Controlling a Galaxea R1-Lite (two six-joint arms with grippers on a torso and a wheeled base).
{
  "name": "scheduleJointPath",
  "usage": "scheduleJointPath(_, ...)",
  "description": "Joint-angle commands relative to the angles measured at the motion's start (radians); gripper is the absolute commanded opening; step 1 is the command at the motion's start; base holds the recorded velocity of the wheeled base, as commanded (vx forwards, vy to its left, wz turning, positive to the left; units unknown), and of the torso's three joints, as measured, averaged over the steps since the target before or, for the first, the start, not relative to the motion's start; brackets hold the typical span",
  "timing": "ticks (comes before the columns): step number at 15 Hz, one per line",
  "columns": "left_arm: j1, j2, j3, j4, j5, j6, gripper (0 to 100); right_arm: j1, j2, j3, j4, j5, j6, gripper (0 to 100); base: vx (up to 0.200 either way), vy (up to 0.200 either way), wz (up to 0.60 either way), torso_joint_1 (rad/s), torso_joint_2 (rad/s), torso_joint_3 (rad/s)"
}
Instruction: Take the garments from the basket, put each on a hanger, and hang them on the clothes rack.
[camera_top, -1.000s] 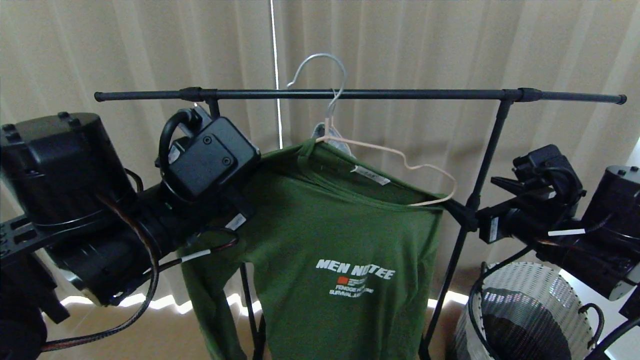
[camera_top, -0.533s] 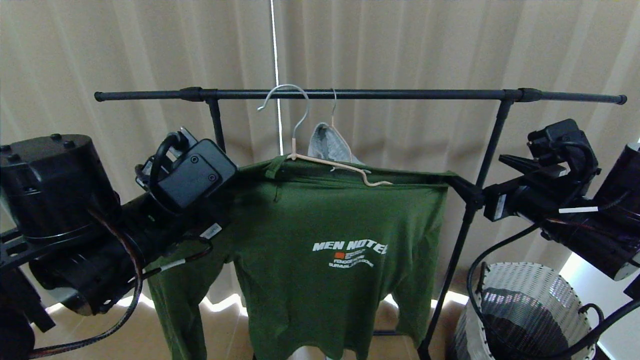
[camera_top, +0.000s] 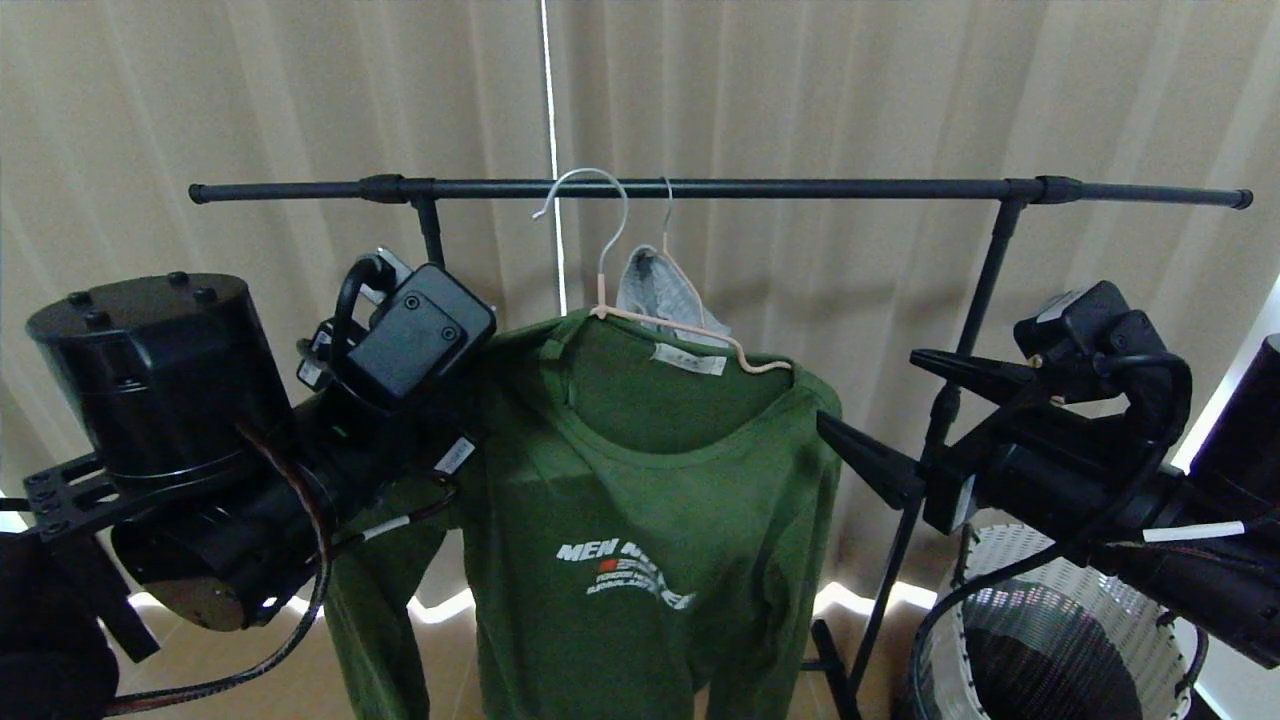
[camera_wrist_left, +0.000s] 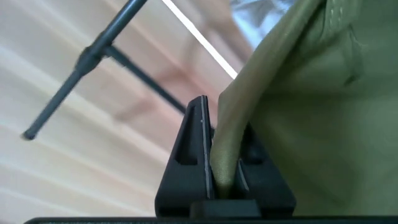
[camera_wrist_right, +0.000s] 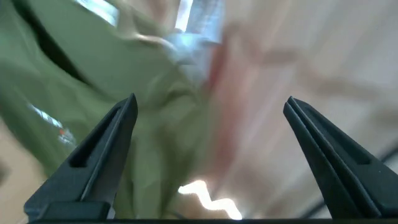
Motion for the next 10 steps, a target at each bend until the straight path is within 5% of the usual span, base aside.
scheduleJointPath(1, -0.024, 0.014, -0.002, -0.001, -0.001, -0.012, 0, 0.023, -0.013, -0.008, 0.000, 0.001, -0.001, 100, 0.000, 0.000, 0.00, 0.000, 0.00, 0.000)
scheduleJointPath(10, -0.150, 0.021, 0.006, -0.004, -0.012, -0.077, 0, 0.002, 0.059, -0.103, -0.011, -0.006, -0.097, 100, 0.000, 0.000, 0.00, 0.000, 0.00, 0.000)
